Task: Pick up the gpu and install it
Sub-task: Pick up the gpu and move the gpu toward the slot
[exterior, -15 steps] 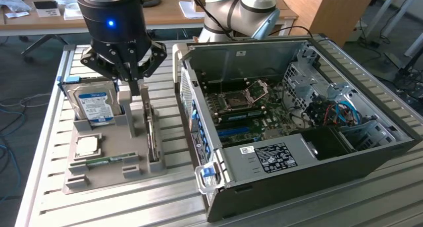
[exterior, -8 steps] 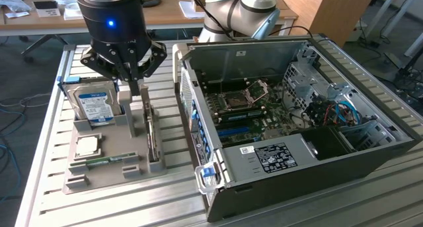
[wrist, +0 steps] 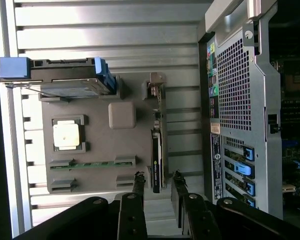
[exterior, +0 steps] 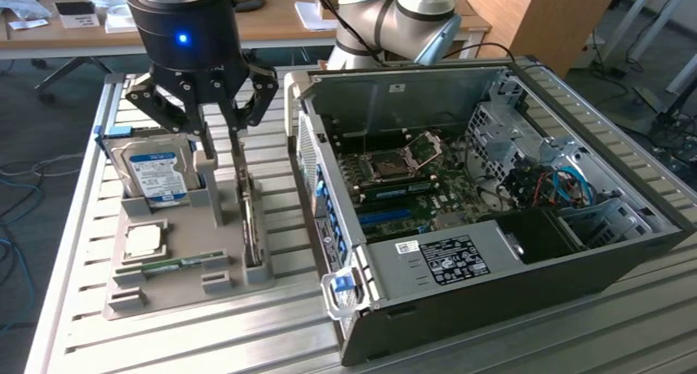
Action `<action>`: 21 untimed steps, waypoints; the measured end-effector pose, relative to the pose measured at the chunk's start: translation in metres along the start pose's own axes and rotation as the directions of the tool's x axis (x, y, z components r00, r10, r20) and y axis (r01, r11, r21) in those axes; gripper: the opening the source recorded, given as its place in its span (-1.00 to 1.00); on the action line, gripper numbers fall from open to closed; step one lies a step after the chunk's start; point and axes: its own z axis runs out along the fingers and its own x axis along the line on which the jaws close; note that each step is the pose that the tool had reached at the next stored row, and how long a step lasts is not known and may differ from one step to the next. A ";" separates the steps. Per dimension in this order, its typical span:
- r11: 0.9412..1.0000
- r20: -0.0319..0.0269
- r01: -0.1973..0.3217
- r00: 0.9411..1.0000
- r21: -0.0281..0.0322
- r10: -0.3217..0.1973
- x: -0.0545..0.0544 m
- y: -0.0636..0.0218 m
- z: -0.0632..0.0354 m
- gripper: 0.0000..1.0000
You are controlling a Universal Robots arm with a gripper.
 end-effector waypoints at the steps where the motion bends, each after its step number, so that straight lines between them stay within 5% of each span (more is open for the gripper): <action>1: 1.000 0.000 0.000 1.000 0.000 0.000 0.000 0.0000 0.0000 -0.29; 21: 1.000 0.000 -0.001 1.000 0.001 0.001 -0.001 -0.0023 0.0076 -0.15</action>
